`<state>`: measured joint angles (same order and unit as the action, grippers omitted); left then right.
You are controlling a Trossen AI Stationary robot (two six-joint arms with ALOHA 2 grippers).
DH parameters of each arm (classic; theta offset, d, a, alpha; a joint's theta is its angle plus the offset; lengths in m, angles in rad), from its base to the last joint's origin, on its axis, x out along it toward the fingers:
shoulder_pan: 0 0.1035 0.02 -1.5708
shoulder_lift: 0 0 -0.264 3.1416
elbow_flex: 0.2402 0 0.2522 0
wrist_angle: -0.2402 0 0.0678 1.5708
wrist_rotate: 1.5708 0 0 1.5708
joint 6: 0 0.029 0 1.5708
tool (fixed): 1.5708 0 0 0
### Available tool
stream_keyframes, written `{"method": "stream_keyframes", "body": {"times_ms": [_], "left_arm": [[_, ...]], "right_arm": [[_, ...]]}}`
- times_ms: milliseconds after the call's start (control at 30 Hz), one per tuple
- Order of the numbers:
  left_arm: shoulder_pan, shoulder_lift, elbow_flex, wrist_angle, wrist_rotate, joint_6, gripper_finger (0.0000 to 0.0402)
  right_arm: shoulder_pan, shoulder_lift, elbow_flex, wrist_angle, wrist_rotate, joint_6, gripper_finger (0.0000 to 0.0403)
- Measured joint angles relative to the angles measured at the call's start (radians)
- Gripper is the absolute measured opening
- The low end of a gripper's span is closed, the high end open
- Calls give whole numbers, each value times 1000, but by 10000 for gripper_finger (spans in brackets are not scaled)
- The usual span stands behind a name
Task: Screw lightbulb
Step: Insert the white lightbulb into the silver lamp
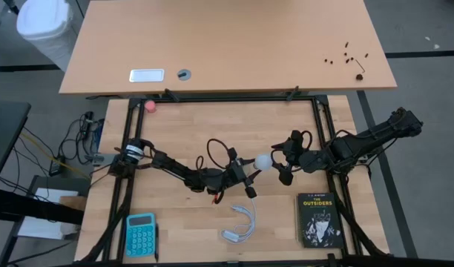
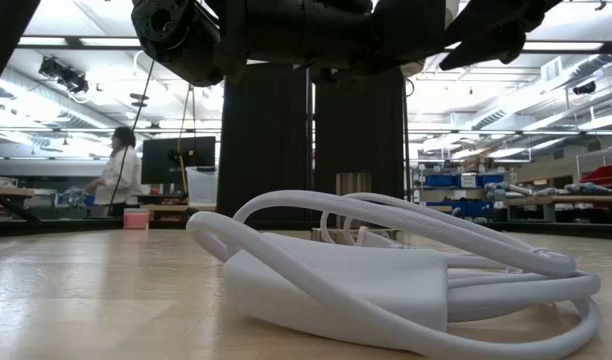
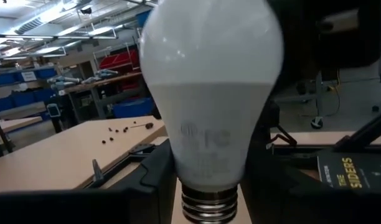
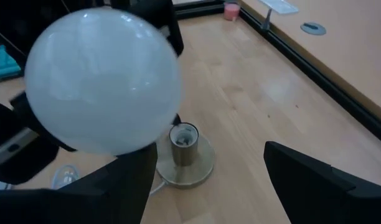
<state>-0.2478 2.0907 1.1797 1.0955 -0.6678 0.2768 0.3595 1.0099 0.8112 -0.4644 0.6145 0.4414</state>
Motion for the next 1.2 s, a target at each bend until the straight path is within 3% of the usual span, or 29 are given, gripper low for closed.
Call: {"method": "stream_keyframes", "body": {"times_ms": [367, 600, 767, 933, 1067, 1200], "left_arm": [[-3, 1, 0, -71, -55, -7, 148], [-9, 1, 0, -163, -104, -91, 148], [29, 2, 0, -208, 24, -150, 148], [75, 2, -2, -268, 71, -148, 148], [106, 2, -36, -237, 111, -151, 148], [121, 2, -107, -103, 105, -174, 148]], "right_arm": [[-11, 0, 0, 22, -5, -22, 309], [-54, 5, 0, 2, -7, -34, 309], [-67, 5, 0, -29, -14, -39, 309], [-68, 4, 0, -88, -4, -20, 309], [-68, 2, 0, -108, -1, -15, 309], [-75, 2, 0, -116, 23, -15, 309]]}}
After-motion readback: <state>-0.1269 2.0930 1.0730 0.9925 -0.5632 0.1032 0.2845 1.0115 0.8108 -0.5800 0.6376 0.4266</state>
